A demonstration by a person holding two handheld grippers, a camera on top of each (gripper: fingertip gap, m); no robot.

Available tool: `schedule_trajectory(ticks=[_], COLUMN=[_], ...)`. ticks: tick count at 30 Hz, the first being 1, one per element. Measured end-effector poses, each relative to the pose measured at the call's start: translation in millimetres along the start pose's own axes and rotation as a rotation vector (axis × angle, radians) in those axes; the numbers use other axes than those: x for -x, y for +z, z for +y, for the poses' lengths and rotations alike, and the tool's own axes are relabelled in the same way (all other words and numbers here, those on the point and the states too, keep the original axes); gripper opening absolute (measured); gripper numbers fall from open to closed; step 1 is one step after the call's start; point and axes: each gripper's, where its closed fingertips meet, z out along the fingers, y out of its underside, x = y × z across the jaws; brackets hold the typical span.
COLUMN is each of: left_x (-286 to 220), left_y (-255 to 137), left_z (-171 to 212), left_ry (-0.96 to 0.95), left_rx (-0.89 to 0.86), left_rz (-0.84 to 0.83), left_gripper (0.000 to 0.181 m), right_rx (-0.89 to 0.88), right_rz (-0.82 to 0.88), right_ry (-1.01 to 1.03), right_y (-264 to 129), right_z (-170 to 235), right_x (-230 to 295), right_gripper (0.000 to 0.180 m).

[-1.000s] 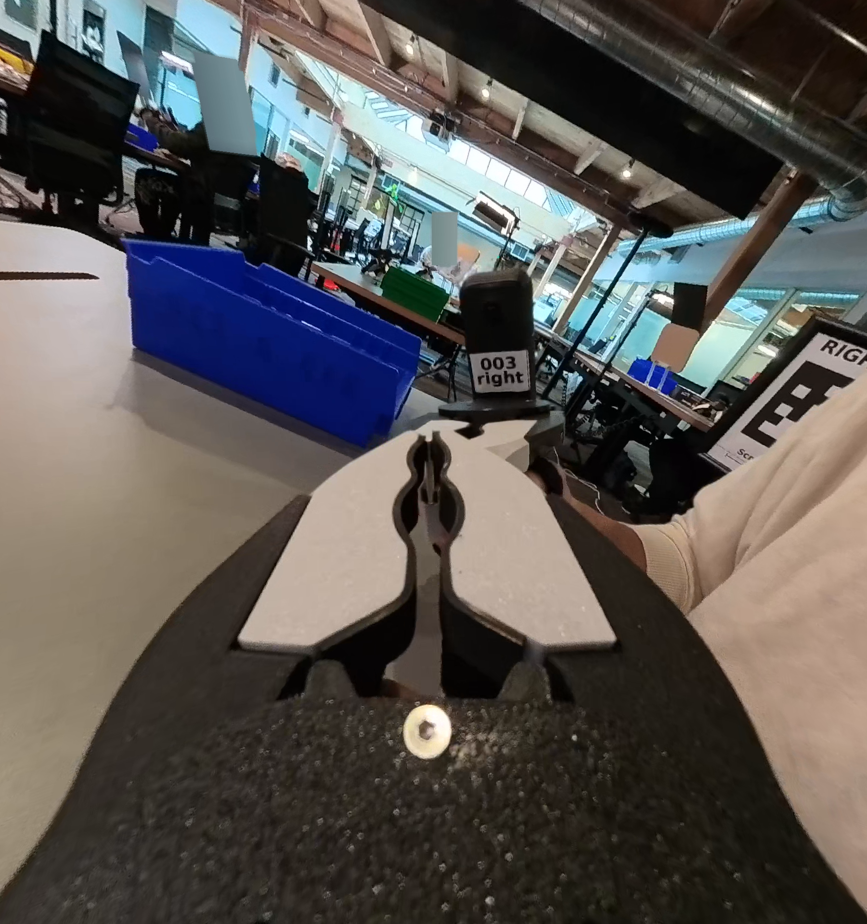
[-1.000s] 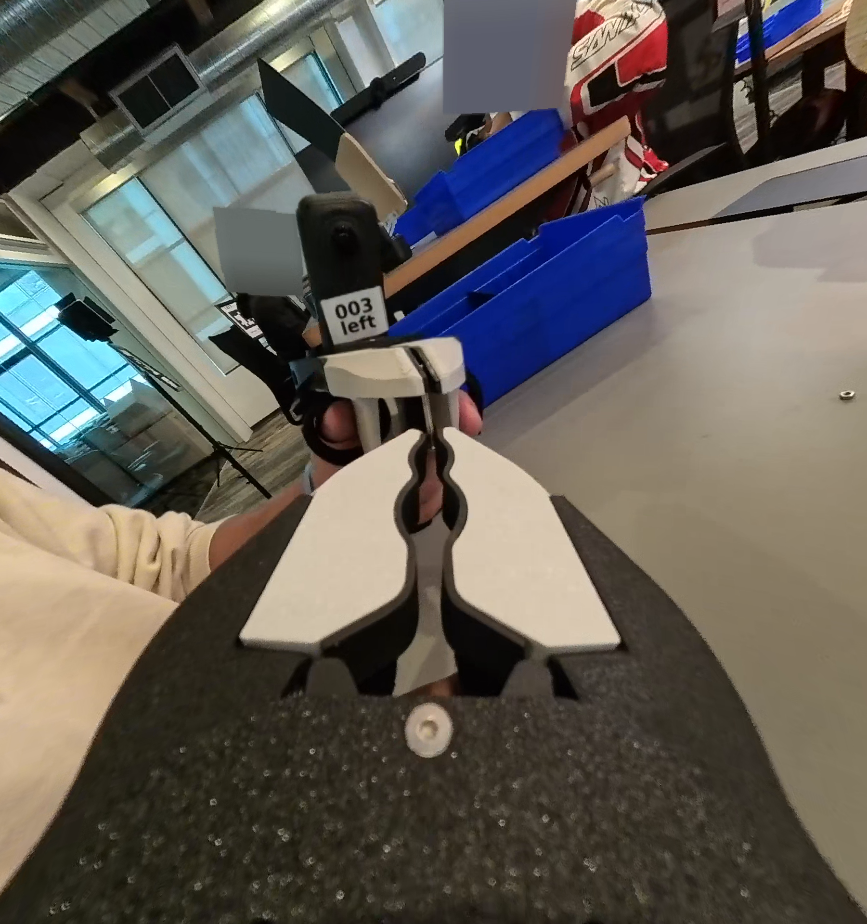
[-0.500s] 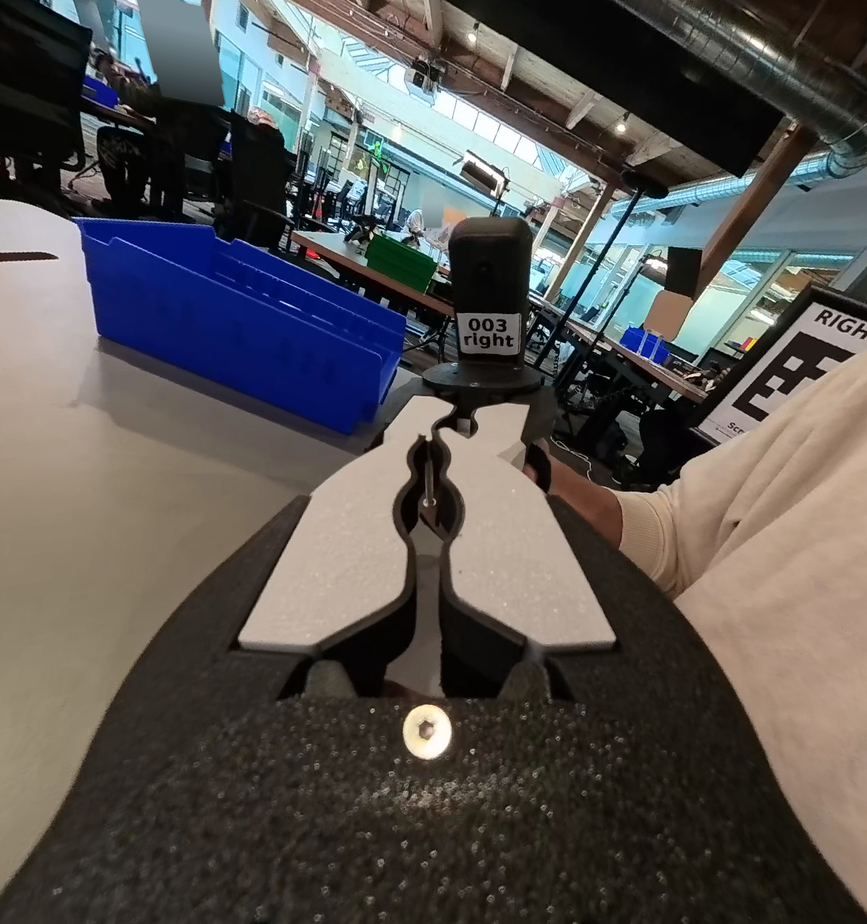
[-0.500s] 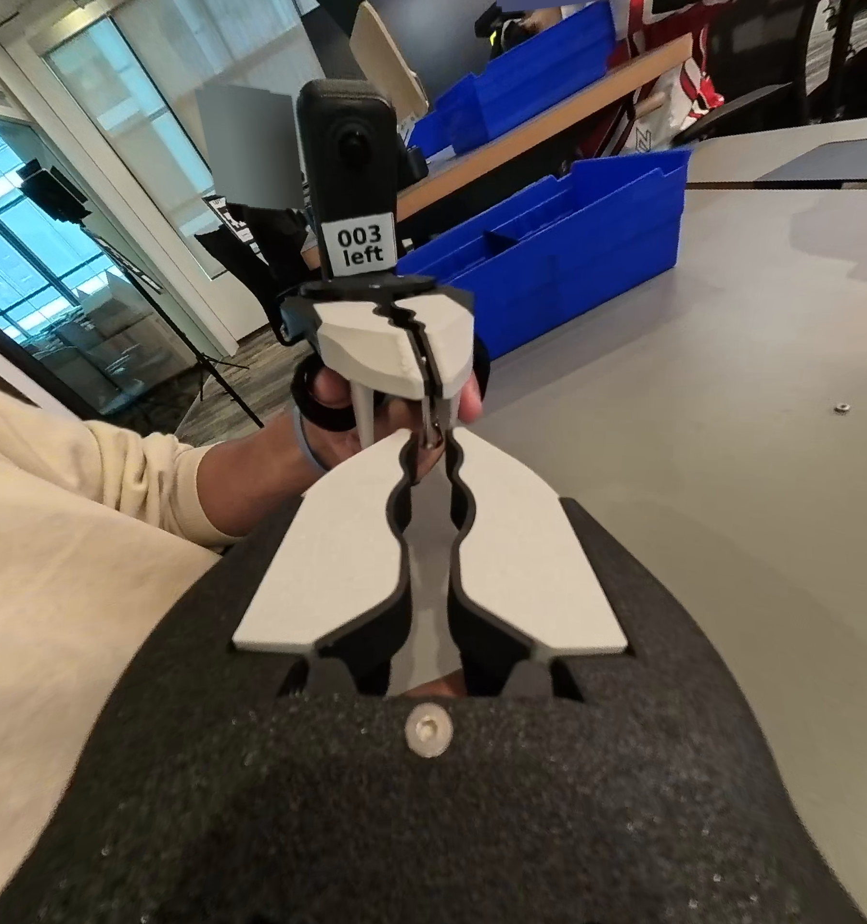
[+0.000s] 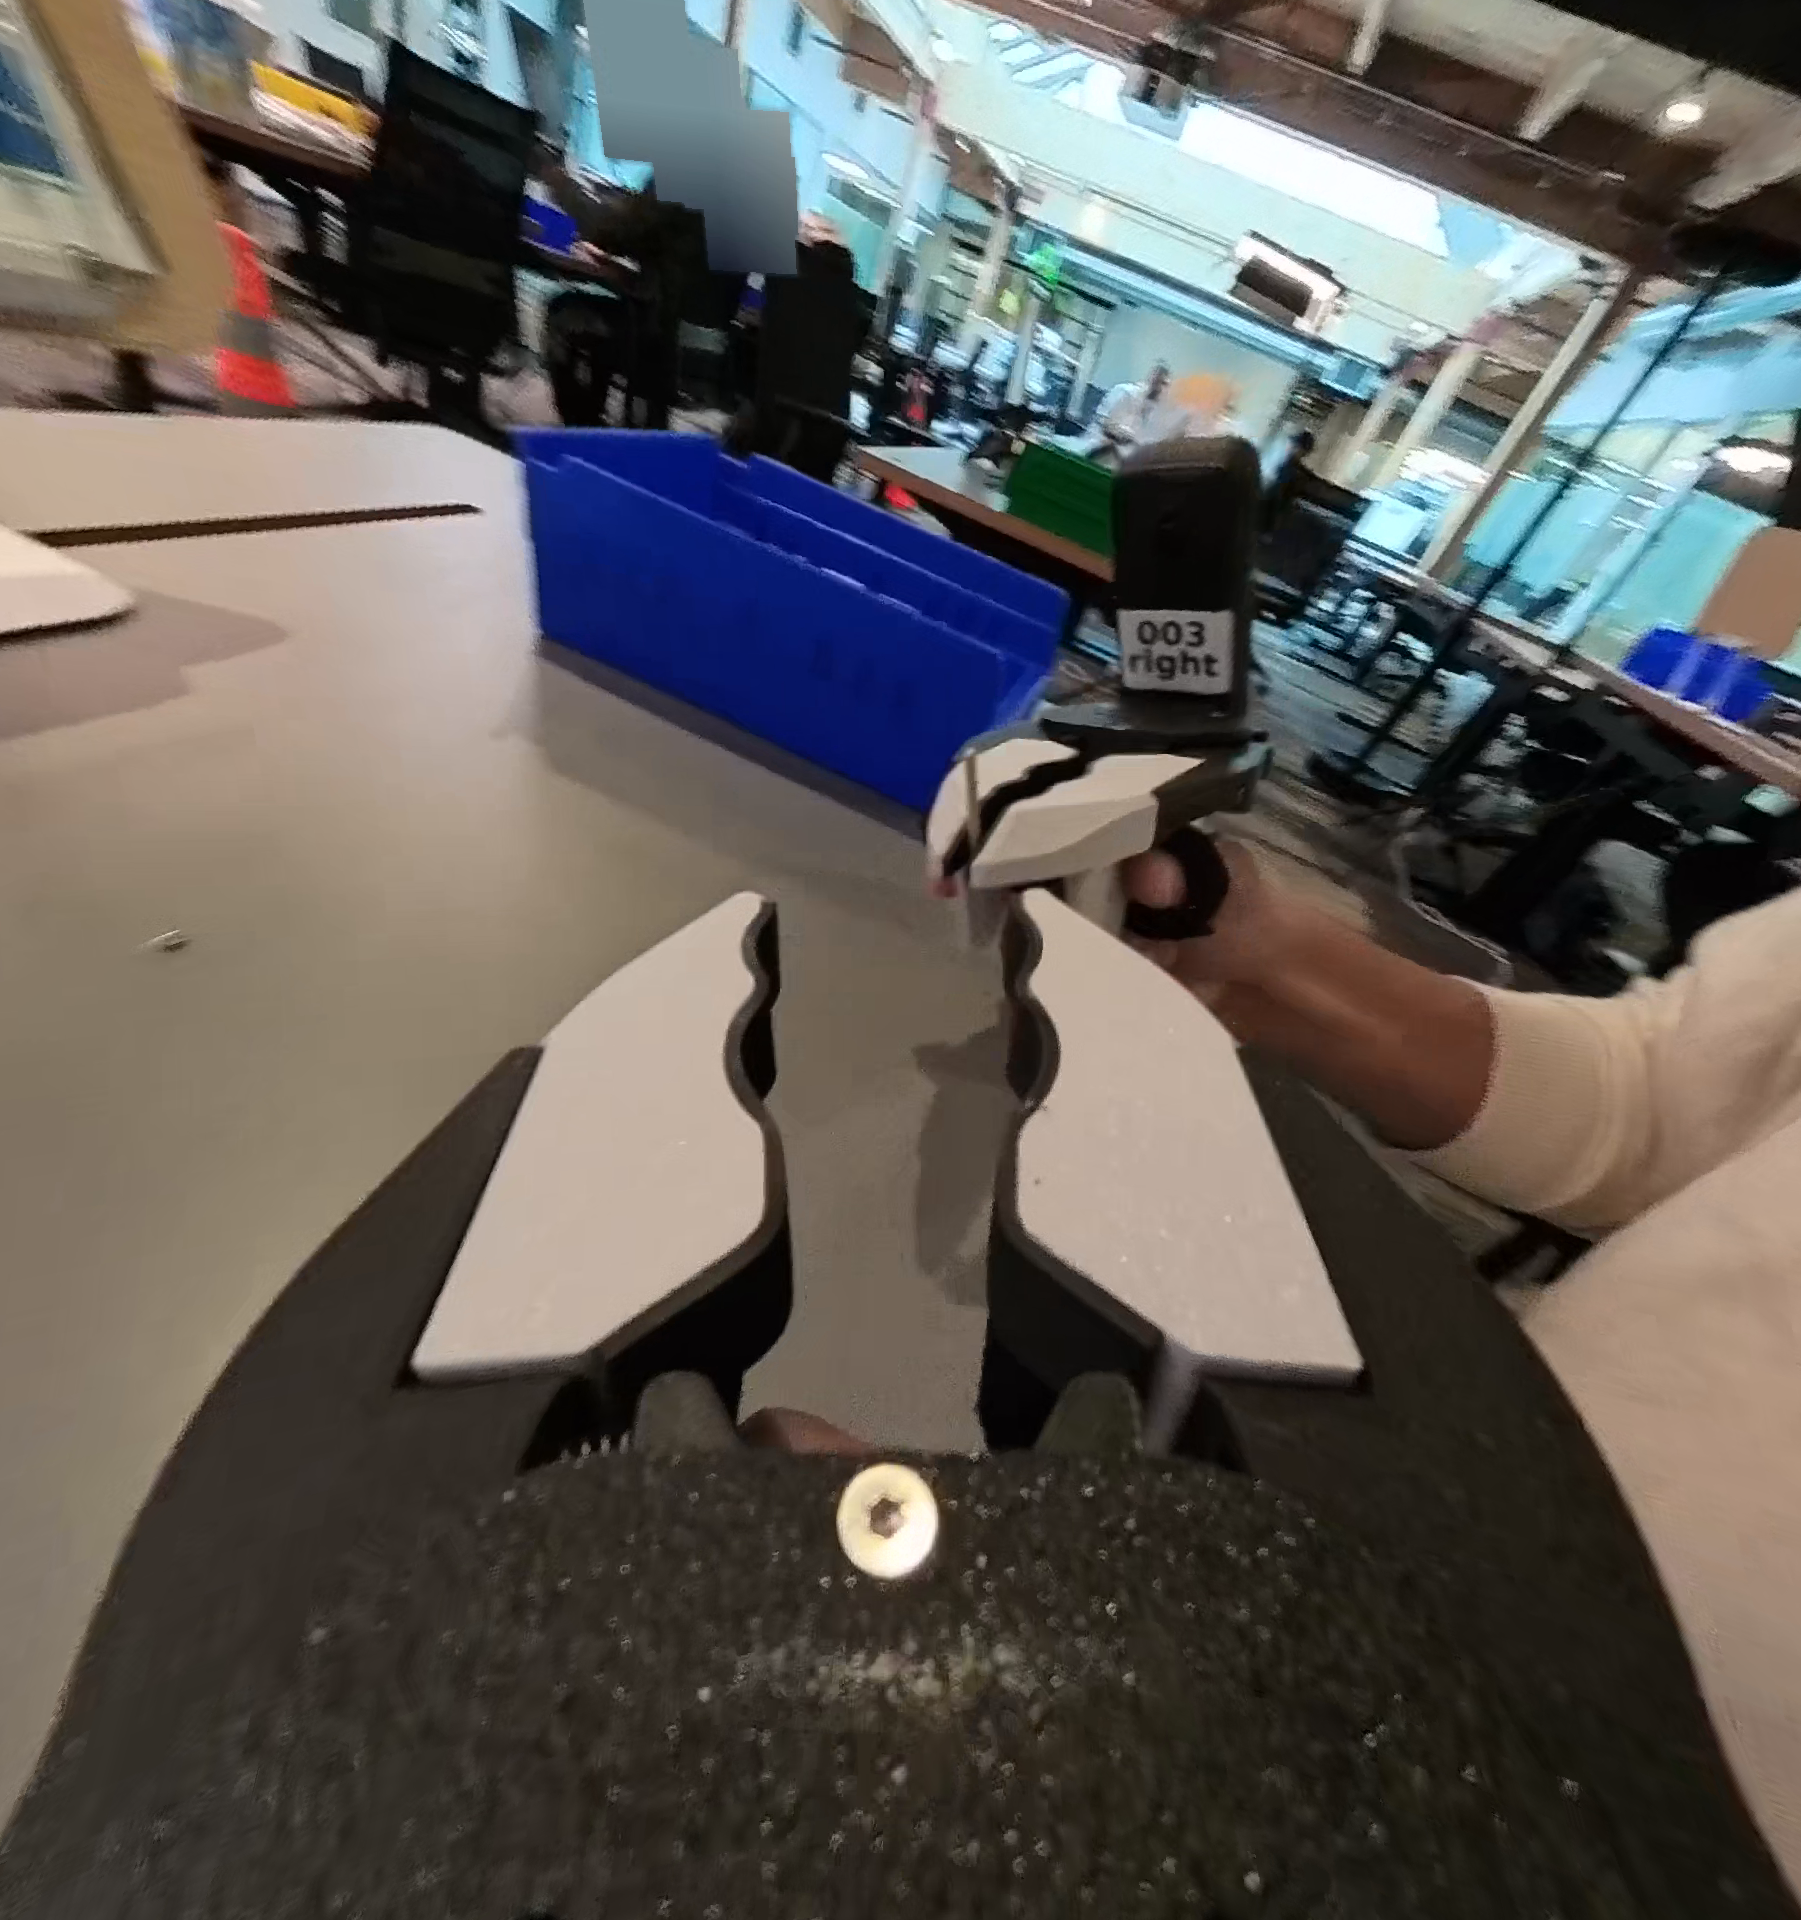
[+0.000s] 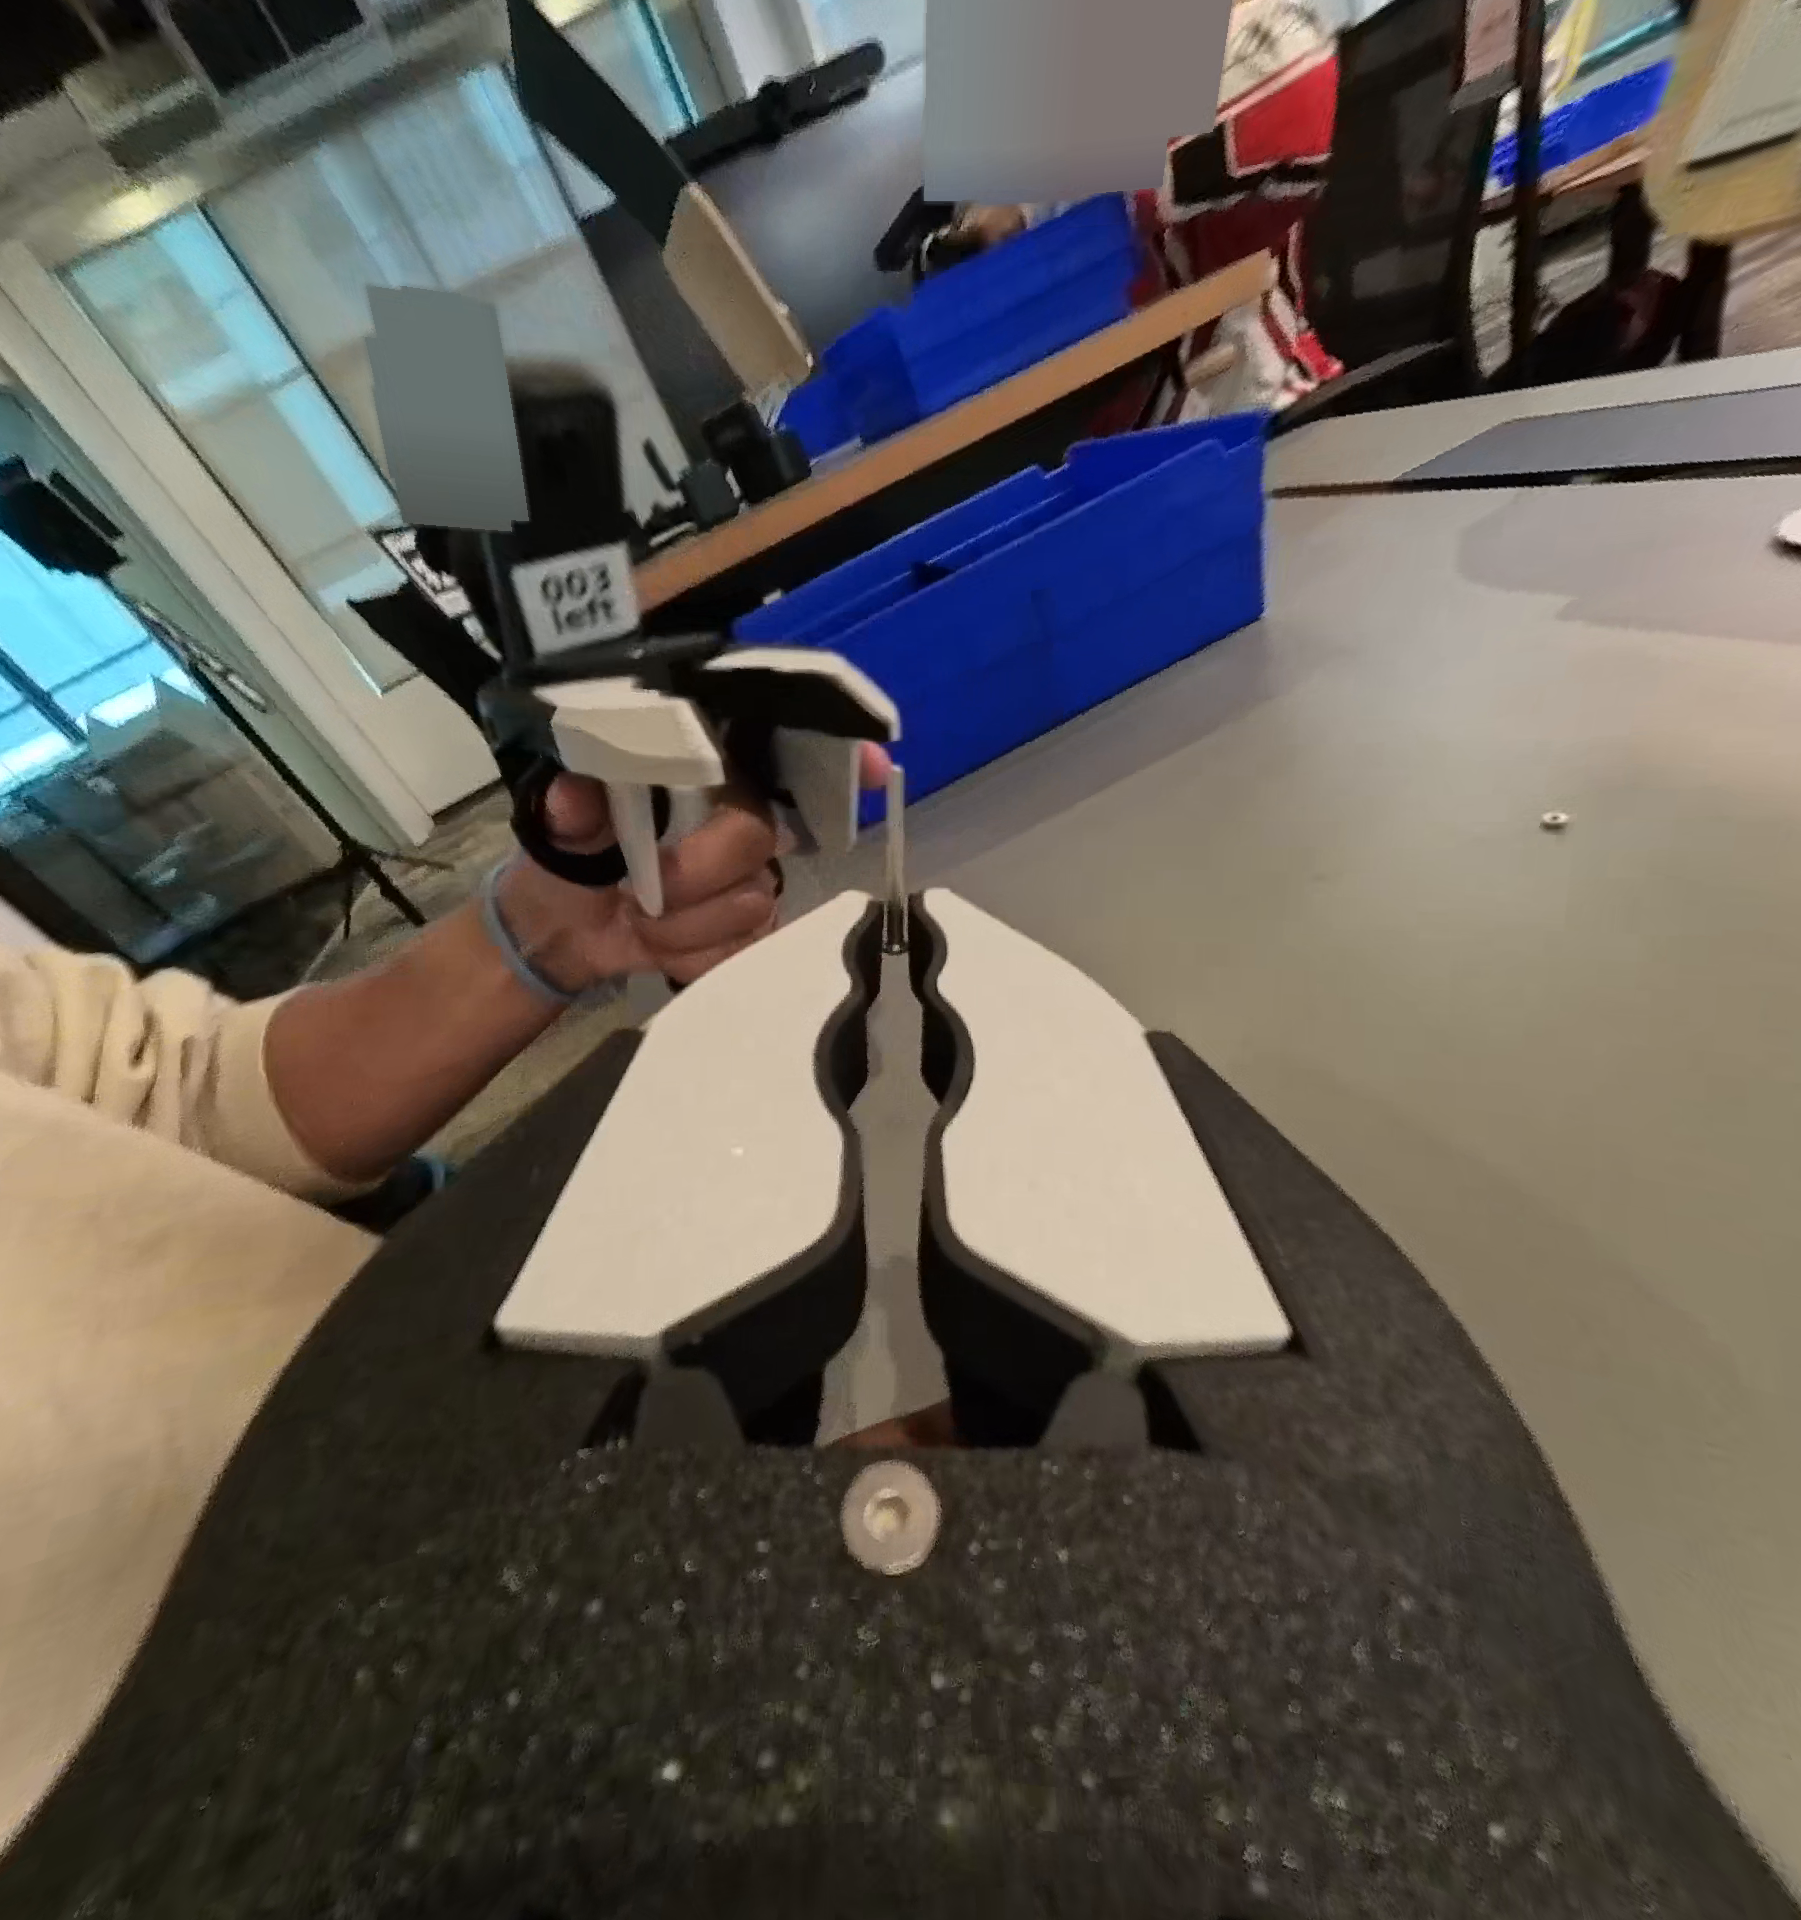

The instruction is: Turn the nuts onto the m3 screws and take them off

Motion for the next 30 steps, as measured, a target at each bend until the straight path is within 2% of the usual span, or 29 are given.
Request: schedule_trajectory(ticks=[4, 7, 9, 12, 16, 20, 26, 30], left_x=[34, 40, 48, 70, 116, 167, 206, 205], left_y=[-20, -26, -26, -18, 12, 49, 71, 77], left_z=[19, 25, 26, 20, 15, 22, 40, 50], left_ry=[0.014, 0.01, 0.044, 0.127, 0.215, 0.27, 0.305, 0.214], left_rx=[-0.042, -0.022, 0.042, 0.226, 0.554, 0.755, 0.905, 0.939], left_rz=[-0.248, -0.305, -0.346, -0.39, -0.377, -0.375, -0.38, -0.327], left_gripper=[0.041, 0.04, 0.039, 0.033, 0.034, 0.033, 0.024, 0.022], right_rx=[0.003, -0.02, -0.038, -0.062, -0.082, -0.072, -0.071, -0.065], right_rz=[0.099, 0.129, 0.162, 0.155, 0.151, 0.154, 0.157, 0.142], right_ry=[-0.032, -0.048, -0.072, -0.091, -0.087, -0.11, -0.112, -0.097], right_y=[-4, -7, -9, -11, -13, -12, -12, -11], right_z=[7, 5, 3, 1, -1, 0, 0, 0], right_x=[-19, -23, -25, -22, -22, -20, -20, -20], right_gripper=[0.004, 0.004, 0.004, 0.004, 0.004, 0.004, 0.005, 0.004])
